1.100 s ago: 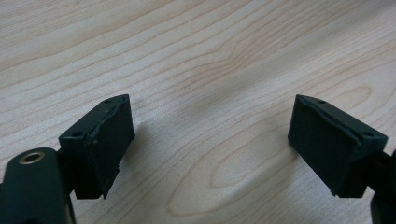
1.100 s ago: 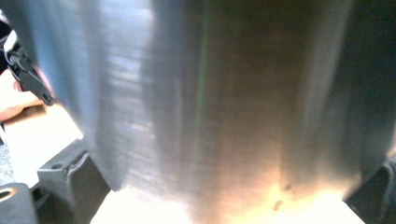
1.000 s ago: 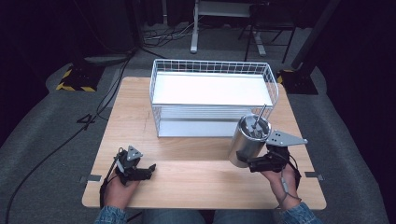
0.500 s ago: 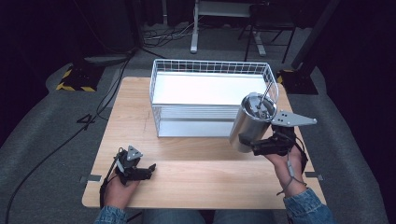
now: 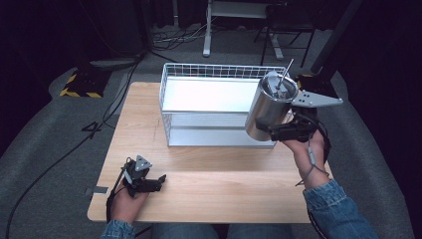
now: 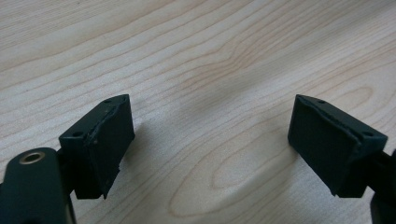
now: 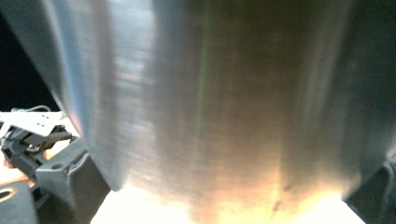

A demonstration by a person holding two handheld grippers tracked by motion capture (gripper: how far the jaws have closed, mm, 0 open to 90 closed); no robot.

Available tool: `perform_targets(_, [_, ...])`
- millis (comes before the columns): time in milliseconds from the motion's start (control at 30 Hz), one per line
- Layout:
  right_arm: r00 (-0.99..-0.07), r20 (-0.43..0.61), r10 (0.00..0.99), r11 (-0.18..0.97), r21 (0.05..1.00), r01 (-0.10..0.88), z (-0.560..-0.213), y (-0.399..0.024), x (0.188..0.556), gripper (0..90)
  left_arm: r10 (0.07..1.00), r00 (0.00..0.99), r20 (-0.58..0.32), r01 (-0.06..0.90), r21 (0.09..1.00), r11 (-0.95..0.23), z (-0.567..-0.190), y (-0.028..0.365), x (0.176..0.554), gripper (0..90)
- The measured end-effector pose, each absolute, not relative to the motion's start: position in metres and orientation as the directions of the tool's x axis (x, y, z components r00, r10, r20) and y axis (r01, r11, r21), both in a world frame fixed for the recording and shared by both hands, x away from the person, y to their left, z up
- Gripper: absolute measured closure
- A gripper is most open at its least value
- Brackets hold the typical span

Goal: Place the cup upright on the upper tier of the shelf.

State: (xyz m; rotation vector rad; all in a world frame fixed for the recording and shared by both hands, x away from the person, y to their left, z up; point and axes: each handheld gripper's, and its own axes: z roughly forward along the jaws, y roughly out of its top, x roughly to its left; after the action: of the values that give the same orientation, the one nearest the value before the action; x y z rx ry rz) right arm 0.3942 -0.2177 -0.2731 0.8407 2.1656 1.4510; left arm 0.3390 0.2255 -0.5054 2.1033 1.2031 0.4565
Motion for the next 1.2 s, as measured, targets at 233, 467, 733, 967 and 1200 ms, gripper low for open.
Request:
perform_targets(233, [-0.736,-0.019,0.677,0.296,0.922,0.248,-0.26,-0.21,0.41,3.8,0.857,0.515,-0.022,0.625,0.694,-0.357,-0.505,0.226,0.338,14.9])
perform_targets(467, [-0.729,-0.017,0.685,0.296,0.92,0.256,-0.253,-0.201,0.432,3.8,0.858,0.513,-0.021,0.625,0.694,-0.356,-0.505,0.226,0.338,14.9])
perform_targets(733, [-0.708,-0.019,0.706,0.284,0.923,0.258,-0.247,-0.194,0.453,3.8,0.86,0.51,-0.022,0.627,0.694,-0.354,-0.506,0.226,0.337,14.7])
perform_targets(967, [-0.695,-0.018,0.719,0.268,0.929,0.254,-0.243,-0.183,0.47,3.8,0.859,0.512,-0.022,0.627,0.692,-0.356,-0.505,0.226,0.337,14.3])
perform_targets(1200, [-0.691,-0.033,0.722,0.277,0.929,0.244,-0.244,-0.17,0.486,3.8,0.864,0.503,-0.025,0.634,0.69,-0.35,-0.506,0.225,0.338,11.6])
